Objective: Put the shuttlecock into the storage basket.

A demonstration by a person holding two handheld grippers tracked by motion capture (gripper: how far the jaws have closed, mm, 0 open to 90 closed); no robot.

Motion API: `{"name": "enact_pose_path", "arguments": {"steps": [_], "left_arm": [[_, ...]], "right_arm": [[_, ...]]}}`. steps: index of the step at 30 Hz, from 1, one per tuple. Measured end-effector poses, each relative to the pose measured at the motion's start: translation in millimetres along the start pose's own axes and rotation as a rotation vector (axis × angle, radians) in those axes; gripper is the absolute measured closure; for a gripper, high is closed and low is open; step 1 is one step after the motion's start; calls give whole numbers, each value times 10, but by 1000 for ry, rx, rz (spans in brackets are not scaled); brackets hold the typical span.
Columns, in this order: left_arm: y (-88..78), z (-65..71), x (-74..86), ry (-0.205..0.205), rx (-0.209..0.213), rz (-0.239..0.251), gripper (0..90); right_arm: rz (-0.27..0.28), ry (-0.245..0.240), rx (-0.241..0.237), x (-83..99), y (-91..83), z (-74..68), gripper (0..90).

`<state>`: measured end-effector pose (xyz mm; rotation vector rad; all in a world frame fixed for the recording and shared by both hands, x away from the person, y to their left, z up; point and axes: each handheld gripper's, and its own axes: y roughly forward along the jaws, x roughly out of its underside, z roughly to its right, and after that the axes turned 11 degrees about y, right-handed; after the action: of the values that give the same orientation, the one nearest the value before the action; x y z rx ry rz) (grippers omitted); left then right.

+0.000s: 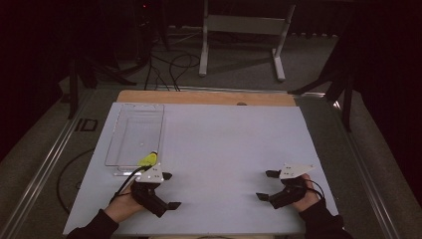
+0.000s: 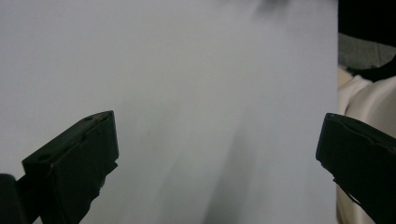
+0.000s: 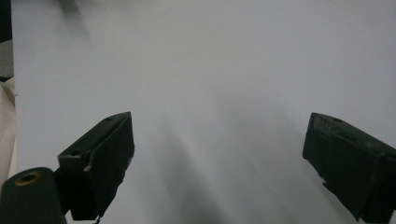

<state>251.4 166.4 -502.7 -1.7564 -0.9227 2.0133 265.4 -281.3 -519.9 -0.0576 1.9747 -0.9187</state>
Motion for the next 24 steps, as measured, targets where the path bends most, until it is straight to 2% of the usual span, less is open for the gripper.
{"name": "enact_pose_path", "arguments": {"steps": [4,6,12,15,20,24], "left_arm": [[-31,14,111,-2,-23,-17,0],[-73,18,189,-13,-32,-10,0],[-148,35,290,-30,-49,23,0],[-205,23,363,-59,-64,44,0],[-229,31,437,-63,-82,33,0],[-262,24,482,-80,-91,52,0]], "right_arm": [[-4,-1,5,13,-1,0,91],[-6,0,8,20,-10,-6,91],[2,-7,14,55,-20,-4,91],[-5,-4,13,77,-16,-3,91],[-6,4,14,85,-17,-1,91],[-9,-4,22,94,-5,3,91]]}}
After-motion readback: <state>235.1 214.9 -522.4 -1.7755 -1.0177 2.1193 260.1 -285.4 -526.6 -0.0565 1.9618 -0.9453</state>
